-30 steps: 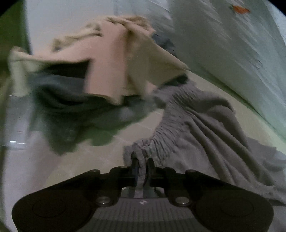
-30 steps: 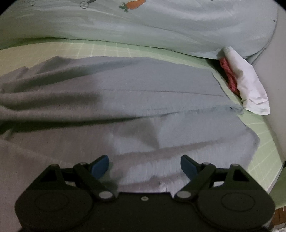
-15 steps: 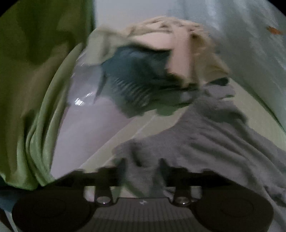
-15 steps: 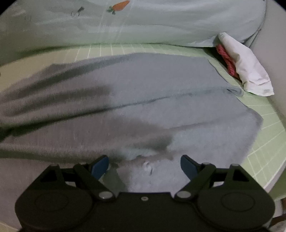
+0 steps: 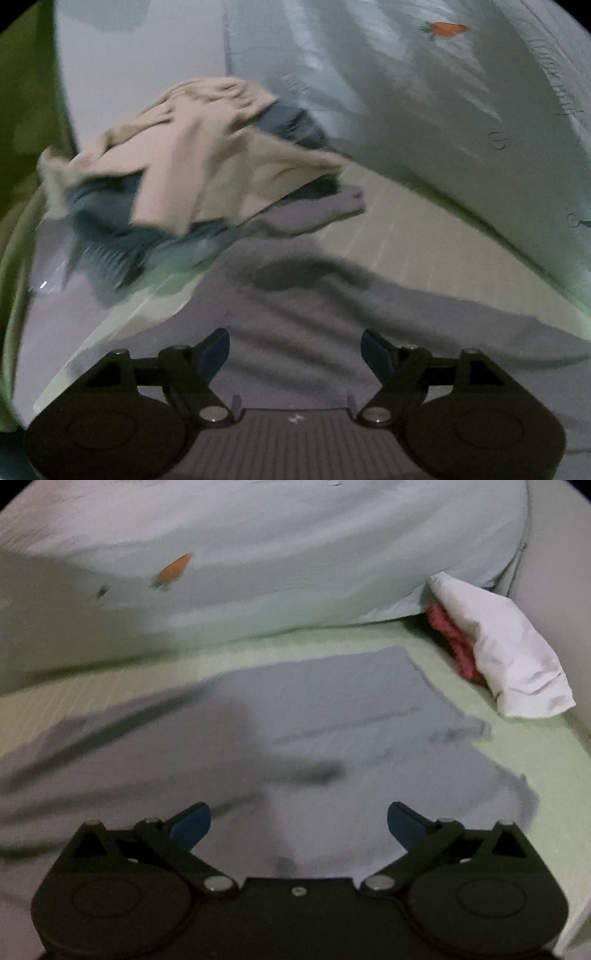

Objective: Fold clothes

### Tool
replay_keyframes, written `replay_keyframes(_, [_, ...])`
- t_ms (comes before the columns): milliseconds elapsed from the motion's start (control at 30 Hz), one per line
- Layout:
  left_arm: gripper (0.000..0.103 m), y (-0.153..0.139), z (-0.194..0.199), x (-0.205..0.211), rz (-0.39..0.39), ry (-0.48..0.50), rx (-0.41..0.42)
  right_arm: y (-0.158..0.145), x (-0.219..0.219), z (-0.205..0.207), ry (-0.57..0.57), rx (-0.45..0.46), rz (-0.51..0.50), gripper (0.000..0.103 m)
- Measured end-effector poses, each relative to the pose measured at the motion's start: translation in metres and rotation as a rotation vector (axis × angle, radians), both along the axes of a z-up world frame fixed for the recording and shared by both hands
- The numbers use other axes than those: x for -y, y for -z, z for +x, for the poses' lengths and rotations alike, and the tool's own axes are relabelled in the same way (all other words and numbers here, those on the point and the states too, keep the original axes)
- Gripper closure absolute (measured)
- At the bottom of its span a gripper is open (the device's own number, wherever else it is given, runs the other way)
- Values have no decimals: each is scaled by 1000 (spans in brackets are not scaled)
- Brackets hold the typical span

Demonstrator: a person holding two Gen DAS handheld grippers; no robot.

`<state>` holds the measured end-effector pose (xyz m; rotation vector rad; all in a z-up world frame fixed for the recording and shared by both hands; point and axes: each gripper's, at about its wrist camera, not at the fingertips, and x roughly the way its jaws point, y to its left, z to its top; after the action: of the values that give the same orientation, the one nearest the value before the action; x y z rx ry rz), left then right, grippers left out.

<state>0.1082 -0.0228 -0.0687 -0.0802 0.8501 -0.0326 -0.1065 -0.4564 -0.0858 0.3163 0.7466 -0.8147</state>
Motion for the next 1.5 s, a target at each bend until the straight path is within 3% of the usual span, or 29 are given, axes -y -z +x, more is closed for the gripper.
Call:
replay_keyframes(167, [17, 6, 49, 25, -13, -64, -13, -2, 74, 29, 86, 60, 51, 0])
replay_keyframes(467, [15, 40, 142, 33, 18, -296, -131, 18, 213, 108, 335, 157, 181, 3])
replay_keyframes(700, [17, 61, 170, 33, 100, -368, -192, 45, 261, 130, 494, 92, 226, 34])
replay_keyframes(833, [20, 68, 171, 37, 142, -382, -200, 53, 272, 133, 539, 65, 238, 37])
replay_keyframes(900, [25, 71, 171, 38, 147, -389, -212, 53, 272, 136, 524, 46, 226, 39])
replay_keyframes(967, [29, 73, 170, 37, 140, -407, -214, 53, 271, 136, 519, 34, 211, 48])
replay_keyframes(1100, [45, 70, 166, 31, 123, -427, -196, 54, 271, 135, 507, 11, 179, 102])
replay_keyframes(1167, [67, 69, 163, 28, 114, -435, -186, 54, 268, 130, 501, 19, 167, 103])
replay_keyframes(1267, [82, 66, 160, 23, 102, -449, -170, 52, 259, 124, 475, 13, 129, 103])
replay_keyframes(1333, [90, 64, 158, 20, 93, -457, -160, 47, 255, 123, 457, 17, 100, 103])
replay_keyframes(1500, [93, 53, 151, 21, 72, -430, -98, 20, 259, 122, 450, 63, 3, 103])
